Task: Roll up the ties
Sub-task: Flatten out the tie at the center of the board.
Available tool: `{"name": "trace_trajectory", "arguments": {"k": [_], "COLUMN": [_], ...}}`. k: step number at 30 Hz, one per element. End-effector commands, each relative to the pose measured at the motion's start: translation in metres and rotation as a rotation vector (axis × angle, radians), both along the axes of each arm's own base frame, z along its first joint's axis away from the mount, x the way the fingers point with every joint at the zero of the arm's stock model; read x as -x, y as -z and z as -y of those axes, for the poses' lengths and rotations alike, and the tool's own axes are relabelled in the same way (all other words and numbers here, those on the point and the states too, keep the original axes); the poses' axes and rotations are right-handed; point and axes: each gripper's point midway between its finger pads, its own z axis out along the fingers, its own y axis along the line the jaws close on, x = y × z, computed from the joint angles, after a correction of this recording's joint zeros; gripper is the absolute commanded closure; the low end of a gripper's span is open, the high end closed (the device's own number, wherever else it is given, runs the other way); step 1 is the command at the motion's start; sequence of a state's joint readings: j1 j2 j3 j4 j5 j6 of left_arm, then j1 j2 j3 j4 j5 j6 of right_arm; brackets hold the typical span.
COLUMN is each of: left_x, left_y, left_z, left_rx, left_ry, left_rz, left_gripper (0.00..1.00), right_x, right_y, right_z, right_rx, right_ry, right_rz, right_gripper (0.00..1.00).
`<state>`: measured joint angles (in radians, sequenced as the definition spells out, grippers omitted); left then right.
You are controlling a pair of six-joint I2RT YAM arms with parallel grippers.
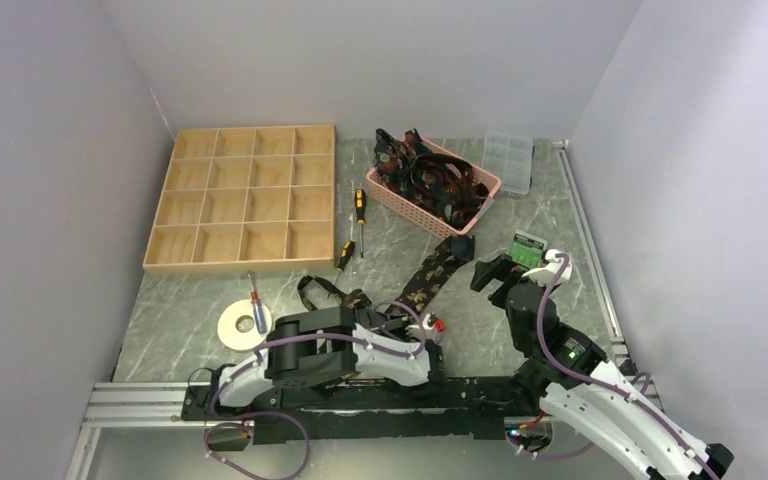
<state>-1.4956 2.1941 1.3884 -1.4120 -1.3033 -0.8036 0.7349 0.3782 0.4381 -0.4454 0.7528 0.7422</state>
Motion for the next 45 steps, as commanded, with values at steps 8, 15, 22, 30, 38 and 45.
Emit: {"name": "trace_trajectory", "arguments": {"k": [8,15,22,30,38,45], "left_x": [-0.016,-0.016,-0.038,-0.031,-0.001,-0.018], "left_y": [-0.131,-0.082,-0.063,-0.037,-0.03,-0.073], "left_z": [0.046,0.109,0.133,0.167,0.155,0.068], "left_rx": [0.326,0.771,0.908,0.932,0.865,1.098], "left_ry": [0.05,0.209,0.211,0.316,0.316,0.111], "left_rz": [0.175,-0.396,-0.595,-0.752,-0.663,-0.47], "left_gripper": [0.97,0.93,0.88,0.72,0.39,0.26], "right_x": [-0.005,-0.005,-0.001,0.009,0.009,-0.002], "right_y": [-0.017,-0.027,-0.036,-0.056,-0.055,-0.039], "right_z": [-0.006,-0.008,-0.002,0.009,0.008,-0.017], "right_rx": [0.002,0.013,0.013,-0.018,-0.005,0.018], "right_ry": [-0.033,-0.052,-0.043,-0.033,-0.043,-0.122], "right_rz": [0.046,0.057,0.075,0.118,0.112,0.078], "right_gripper": [0.01,0.01,0.01,0.01,0.01,0.01]}}
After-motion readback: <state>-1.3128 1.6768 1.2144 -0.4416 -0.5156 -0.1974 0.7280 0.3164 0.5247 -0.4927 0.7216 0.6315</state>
